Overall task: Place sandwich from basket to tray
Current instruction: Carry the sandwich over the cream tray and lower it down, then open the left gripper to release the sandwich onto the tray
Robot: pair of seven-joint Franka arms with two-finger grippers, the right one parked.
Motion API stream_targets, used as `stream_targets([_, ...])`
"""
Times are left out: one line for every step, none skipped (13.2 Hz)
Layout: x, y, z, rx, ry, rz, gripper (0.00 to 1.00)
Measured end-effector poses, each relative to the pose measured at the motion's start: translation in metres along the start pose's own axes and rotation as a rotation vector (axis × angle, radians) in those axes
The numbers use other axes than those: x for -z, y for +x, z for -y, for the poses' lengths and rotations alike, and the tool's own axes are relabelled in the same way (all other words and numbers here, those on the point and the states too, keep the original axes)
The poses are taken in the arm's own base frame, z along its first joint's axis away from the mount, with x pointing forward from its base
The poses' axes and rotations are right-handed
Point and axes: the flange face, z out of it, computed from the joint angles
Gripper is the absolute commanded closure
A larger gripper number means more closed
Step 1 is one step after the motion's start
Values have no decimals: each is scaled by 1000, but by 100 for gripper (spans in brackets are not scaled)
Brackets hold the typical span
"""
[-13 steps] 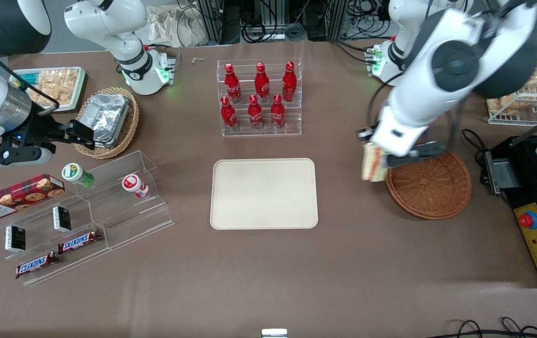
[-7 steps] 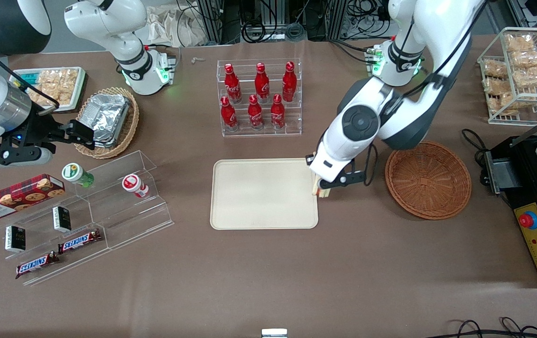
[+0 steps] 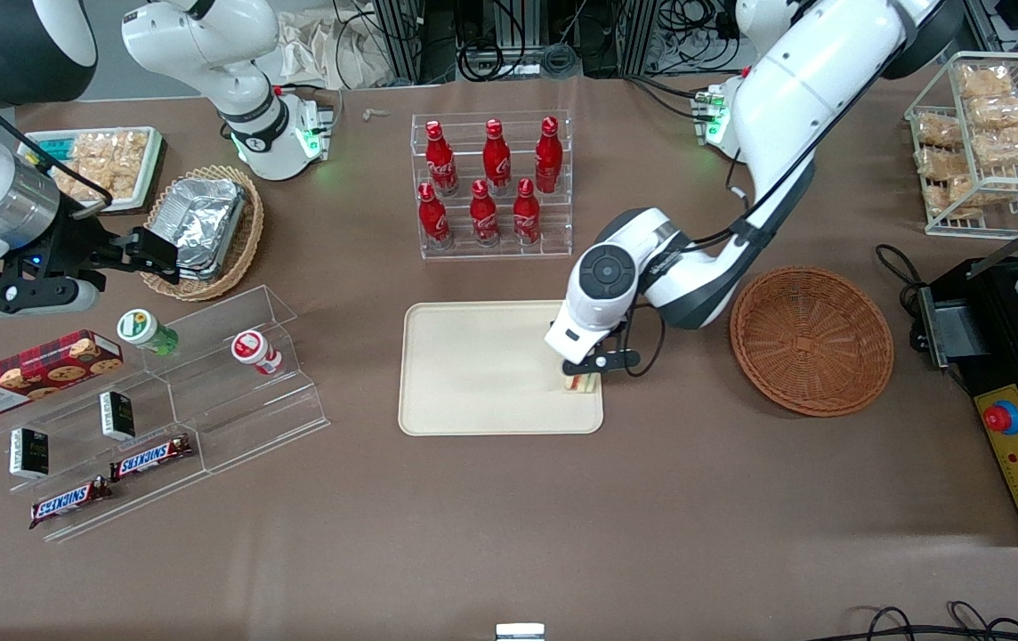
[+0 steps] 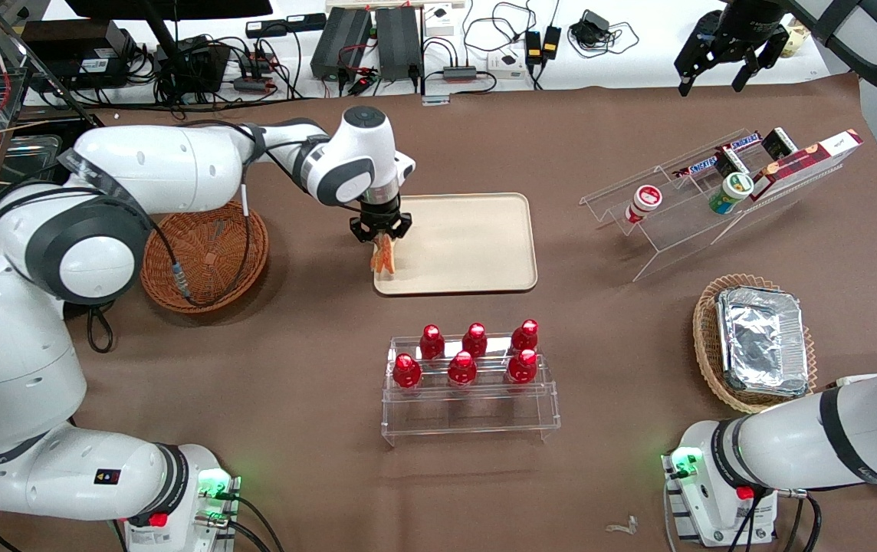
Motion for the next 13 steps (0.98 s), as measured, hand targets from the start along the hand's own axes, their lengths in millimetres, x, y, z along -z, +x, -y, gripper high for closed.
stream_targets([-8,1,-2,-1,-8,4,100])
stream_targets([-12,5,-3,3,-15,8,92])
stream_targets([-12,8,-4,7,-22,8,60])
stream_targets([-11,11,-5,9,-27,5,1])
stream_targets([-10,12,-6,12,-29,4,0])
stream_targets([-10,13,-7,12,-28,-3,0])
stream_targets([-9,14,-8,14,-23,-18,0])
stream_targets([-7,17,-8,28,-21,-29,0])
stream_targets([-4,20,-8,54,-25,-38,0])
stream_targets([0,23,-9,83,-32,-45,0])
stream_targets([6,27,-10,112,-41,-53,0])
stream_targets([12,30,-11,136,-51,-62,0])
stream_targets([20,35,-13,159,-63,-73,0])
